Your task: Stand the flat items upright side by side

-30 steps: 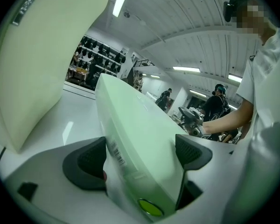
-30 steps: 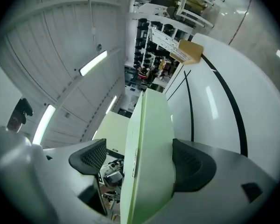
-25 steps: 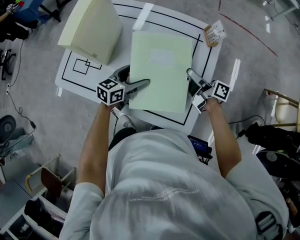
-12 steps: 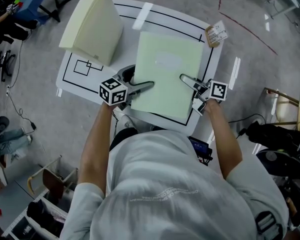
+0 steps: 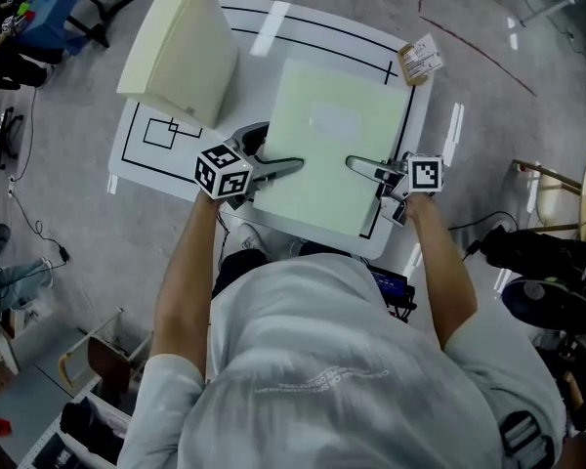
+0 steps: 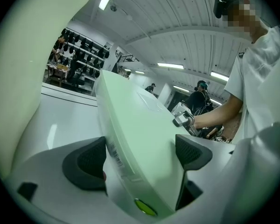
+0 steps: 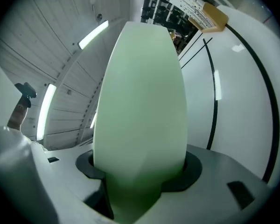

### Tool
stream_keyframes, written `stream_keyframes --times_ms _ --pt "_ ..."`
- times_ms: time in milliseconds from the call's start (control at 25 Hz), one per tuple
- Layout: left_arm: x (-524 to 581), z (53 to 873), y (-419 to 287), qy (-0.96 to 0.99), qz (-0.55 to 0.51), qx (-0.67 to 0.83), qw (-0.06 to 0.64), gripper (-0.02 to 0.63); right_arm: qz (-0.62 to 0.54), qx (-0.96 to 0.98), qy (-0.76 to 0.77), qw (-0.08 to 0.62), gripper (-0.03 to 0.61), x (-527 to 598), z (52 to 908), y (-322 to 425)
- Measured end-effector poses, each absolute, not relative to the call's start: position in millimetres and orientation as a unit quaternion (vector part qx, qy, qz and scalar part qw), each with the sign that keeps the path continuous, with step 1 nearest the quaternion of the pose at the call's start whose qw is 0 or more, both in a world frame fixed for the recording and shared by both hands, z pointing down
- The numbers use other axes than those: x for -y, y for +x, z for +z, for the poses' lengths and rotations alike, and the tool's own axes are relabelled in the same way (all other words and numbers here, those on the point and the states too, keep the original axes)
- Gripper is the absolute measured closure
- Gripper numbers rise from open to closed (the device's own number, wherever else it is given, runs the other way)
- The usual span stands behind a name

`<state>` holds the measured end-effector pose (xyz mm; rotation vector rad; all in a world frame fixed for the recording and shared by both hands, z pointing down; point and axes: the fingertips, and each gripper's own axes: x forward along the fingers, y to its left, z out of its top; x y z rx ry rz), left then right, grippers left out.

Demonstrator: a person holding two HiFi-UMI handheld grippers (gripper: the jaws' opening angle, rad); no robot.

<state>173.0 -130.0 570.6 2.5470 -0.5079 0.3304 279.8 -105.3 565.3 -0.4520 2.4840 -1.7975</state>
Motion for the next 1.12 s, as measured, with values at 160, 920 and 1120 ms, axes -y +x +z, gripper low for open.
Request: stream_keyframes --times_ms 160,920,1120 --pt "127.8 563.8 165.7 0.944 0.110 0.181 0.252 0.158 -0.555 -0.814 -0.166 0.038 0.293 101.6 552.5 273.2" --pt "70.5 537.2 -36.1 0.960 0.077 0.137 0.231 0.161 -0.283 -0.771 -0.558 0.119 0.299 63.6 414.5 233.3" --pt "88.6 522.9 -101.9 0.962 0.124 0.167 0.178 0.163 -0.212 -0.757 -0.616 0.054 0.299 59.0 403.9 193.3"
